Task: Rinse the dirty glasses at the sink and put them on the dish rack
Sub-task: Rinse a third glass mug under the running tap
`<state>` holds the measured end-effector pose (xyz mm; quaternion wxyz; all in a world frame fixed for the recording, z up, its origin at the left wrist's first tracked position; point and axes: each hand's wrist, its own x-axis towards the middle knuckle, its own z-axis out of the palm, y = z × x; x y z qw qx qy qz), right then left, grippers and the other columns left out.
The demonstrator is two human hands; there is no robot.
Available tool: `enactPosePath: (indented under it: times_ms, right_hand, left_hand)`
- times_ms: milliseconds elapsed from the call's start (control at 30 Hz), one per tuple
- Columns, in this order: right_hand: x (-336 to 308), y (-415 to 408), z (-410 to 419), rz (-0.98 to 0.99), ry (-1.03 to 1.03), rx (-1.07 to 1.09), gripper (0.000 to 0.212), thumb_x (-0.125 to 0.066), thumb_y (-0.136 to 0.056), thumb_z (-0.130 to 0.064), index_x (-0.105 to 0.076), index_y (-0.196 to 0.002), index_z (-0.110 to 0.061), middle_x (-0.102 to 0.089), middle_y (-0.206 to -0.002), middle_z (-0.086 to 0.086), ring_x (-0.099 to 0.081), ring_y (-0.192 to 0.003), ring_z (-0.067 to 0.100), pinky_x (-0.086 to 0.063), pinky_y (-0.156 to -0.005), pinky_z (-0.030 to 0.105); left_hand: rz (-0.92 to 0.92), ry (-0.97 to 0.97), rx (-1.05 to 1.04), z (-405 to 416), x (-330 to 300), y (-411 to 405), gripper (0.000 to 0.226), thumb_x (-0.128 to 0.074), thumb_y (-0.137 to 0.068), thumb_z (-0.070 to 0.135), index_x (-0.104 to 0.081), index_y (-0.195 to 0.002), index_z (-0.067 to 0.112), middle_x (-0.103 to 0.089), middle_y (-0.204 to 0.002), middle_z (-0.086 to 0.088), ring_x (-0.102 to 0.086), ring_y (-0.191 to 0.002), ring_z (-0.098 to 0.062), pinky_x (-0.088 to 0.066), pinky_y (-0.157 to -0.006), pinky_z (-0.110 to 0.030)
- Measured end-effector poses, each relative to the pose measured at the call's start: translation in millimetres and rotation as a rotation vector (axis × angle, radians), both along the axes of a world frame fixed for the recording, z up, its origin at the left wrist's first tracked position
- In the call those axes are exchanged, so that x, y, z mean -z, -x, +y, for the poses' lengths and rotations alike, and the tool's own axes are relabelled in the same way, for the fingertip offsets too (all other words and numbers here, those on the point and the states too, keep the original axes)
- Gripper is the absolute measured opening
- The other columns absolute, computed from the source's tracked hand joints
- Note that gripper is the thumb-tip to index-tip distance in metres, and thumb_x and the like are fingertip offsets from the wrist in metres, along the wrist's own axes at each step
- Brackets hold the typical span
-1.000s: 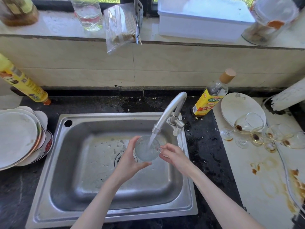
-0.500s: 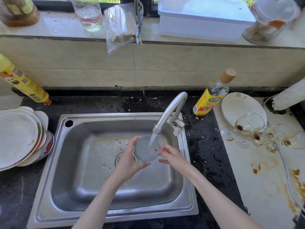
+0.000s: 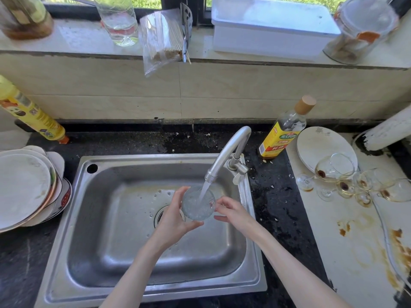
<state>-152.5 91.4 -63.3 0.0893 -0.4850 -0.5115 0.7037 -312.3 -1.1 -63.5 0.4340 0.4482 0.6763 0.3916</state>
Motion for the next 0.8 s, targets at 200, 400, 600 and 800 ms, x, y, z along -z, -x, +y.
enactPosePath:
  times_ms: [200,400,600,800]
  right_hand:
    - [-6.0,-1.8,0.9,0.009,0.015,-0.008,0.021,-0.051,-0.094,-0.006,-0.051,-0.074,-0.011,-0.059,-0.096,-0.009,-0.058,-0.092,0.009,-0.049,-0.092,0.036]
    - [-10.4,-2.5,-1.3,-0.001,0.020,0.013,0.021,-0.053,-0.093,-0.008,-0.052,-0.073,-0.012,-0.060,-0.098,-0.008,-0.058,-0.091,0.008,-0.049,-0.092,0.037]
    - [-9.2,-0.2,-3.0,0.022,0.058,0.055,0.027,-0.052,-0.094,-0.011,-0.044,-0.068,-0.014,-0.063,-0.107,-0.015,-0.060,-0.106,0.010,-0.038,-0.106,0.036]
    - [-9.8,2.6,-4.4,0.002,0.018,0.060,0.022,-0.051,-0.096,-0.019,-0.051,-0.075,-0.012,-0.064,-0.091,0.001,-0.063,-0.082,0.007,-0.047,-0.097,0.035]
  left_hand:
    - [0.025,0.017,0.007,-0.5,1.6,0.7,0.080,-0.083,-0.061,0.020,-0.032,-0.116,0.046,-0.042,-0.111,0.039,-0.046,-0.107,0.008,-0.037,-0.090,-0.013]
    - [0.026,0.030,-0.002,-0.3,-0.2,-0.1,0.080,-0.084,-0.064,0.013,-0.031,-0.113,0.047,-0.044,-0.116,0.026,-0.044,-0.106,0.012,-0.036,-0.085,-0.005]
    - [-0.146,0.105,-0.052,-0.2,1.7,0.7,0.077,-0.084,-0.056,0.020,-0.041,-0.116,0.038,-0.056,-0.115,0.013,-0.056,-0.101,0.003,-0.044,-0.087,-0.020]
    - [-0.202,0.222,-0.083,2.6,4.7,7.4,0.089,-0.083,-0.044,0.042,-0.042,-0.122,0.033,-0.058,-0.119,0.011,-0.057,-0.107,-0.006,-0.046,-0.095,-0.030]
